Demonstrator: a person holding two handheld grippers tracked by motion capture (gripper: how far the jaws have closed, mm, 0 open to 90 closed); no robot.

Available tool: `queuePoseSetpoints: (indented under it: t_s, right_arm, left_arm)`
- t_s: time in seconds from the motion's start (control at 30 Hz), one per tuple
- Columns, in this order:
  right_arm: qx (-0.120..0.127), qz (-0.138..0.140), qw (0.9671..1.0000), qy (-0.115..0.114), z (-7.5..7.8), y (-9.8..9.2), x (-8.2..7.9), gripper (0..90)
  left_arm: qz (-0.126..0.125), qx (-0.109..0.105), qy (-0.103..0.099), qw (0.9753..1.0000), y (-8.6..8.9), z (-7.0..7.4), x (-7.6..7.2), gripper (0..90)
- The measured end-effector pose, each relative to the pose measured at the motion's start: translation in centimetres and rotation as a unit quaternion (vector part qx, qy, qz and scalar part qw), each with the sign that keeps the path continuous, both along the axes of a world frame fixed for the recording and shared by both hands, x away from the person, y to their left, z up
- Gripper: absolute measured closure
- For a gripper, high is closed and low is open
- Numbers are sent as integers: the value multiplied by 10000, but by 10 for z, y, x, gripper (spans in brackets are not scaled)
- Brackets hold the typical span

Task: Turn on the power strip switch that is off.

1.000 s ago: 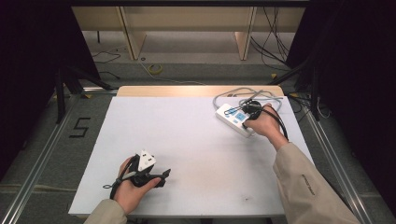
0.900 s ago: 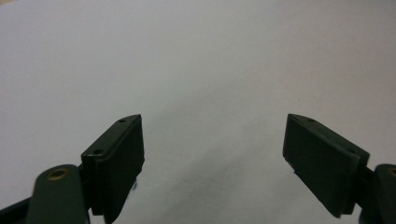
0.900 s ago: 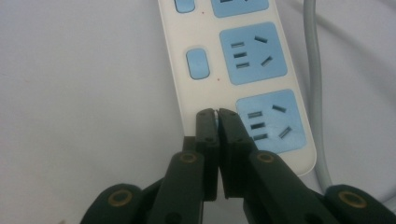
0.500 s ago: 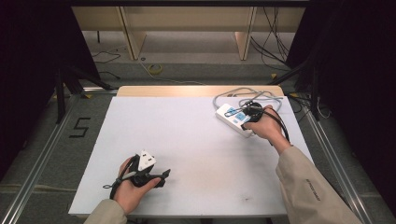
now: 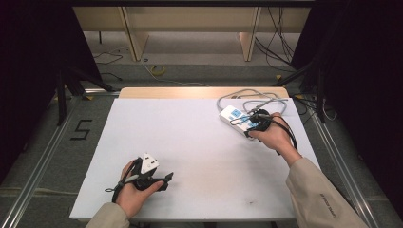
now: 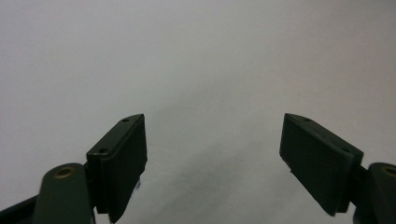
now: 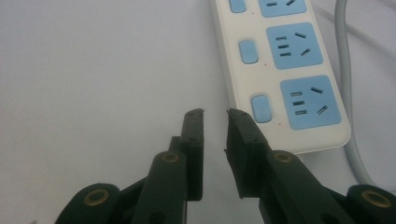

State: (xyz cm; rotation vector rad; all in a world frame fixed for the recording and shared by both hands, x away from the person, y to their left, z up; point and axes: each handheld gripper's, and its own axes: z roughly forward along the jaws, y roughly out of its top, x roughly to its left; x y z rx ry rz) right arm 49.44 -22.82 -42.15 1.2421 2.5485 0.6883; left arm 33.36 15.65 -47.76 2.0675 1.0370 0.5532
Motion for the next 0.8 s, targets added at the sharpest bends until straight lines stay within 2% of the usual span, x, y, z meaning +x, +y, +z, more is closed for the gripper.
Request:
queuePoseSetpoints:
  t_s: [0.4, 0.8]
  right_arm:
    - [179, 245, 9994, -138, 2, 3, -33, 693]
    - [518, 358, 9978, -220, -5, -1, -66, 622]
  left_arm:
    - [5, 15, 10, 10000, 0, 0, 0, 230]
    - [21, 7, 14, 10000, 0, -1, 0, 230]
